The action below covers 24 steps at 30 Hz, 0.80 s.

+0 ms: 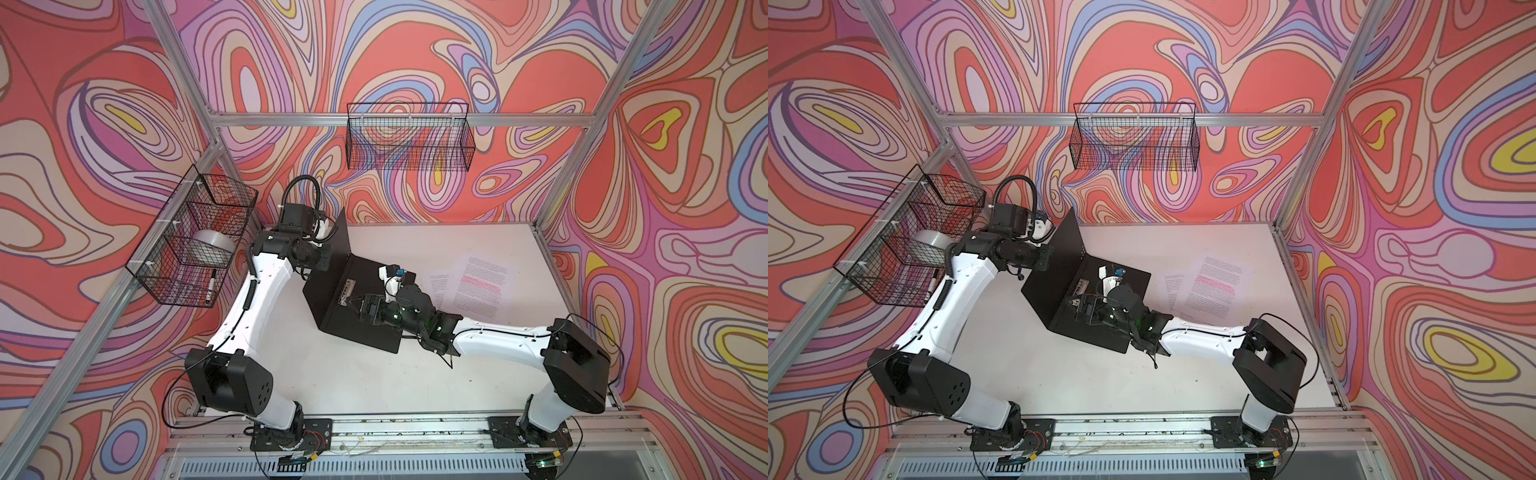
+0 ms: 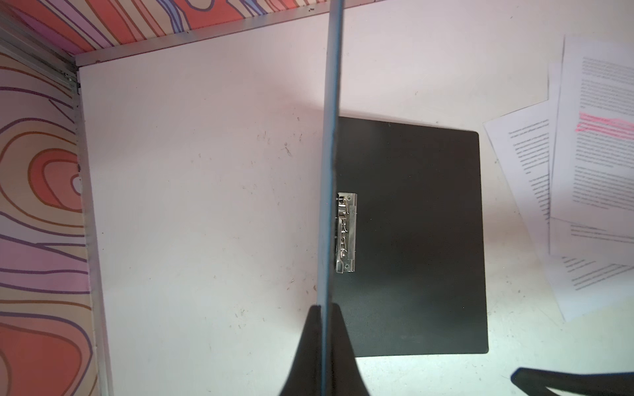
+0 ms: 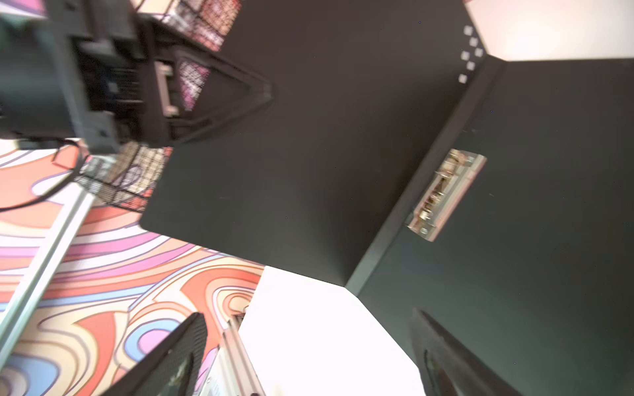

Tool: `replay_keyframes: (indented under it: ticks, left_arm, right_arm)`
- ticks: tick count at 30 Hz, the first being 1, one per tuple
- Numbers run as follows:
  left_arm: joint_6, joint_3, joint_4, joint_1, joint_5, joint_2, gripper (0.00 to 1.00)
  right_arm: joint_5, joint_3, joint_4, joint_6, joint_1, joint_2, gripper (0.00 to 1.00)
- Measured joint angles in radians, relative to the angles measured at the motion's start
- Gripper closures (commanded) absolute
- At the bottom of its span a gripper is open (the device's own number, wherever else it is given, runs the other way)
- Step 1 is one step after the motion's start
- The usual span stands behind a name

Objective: Put the files into the folder

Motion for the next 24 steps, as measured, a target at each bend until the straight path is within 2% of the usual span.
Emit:
replay_keyframes:
  ticks: [7, 12, 18, 24]
  left_arm:
    - [-0.113, -0.040, 0.008, 0.000, 0.040, 0.000, 1.00]
    - [-0.197, -0.096, 0.016, 0.027, 0.068, 0.000, 1.00]
    - [-0.269, -0.159, 0.063, 0.106, 0.123, 0.004, 1.00]
    - [-0.280, -0.224, 0.119, 0.133, 0.140, 0.003, 1.00]
  right_arm:
    - [0.116, -0.012, -0.223, 0.004, -0.012, -0.044, 0.04]
    - [0.173, -0.002, -0.362, 0.003, -0.012, -0.074, 0.09]
    - [0.185, 0.058, -0.494, -0.003, -0.017, -0.068, 0.18]
    - [0.172, 0.145, -0.549, -0.006, -0.019, -0.017, 0.26]
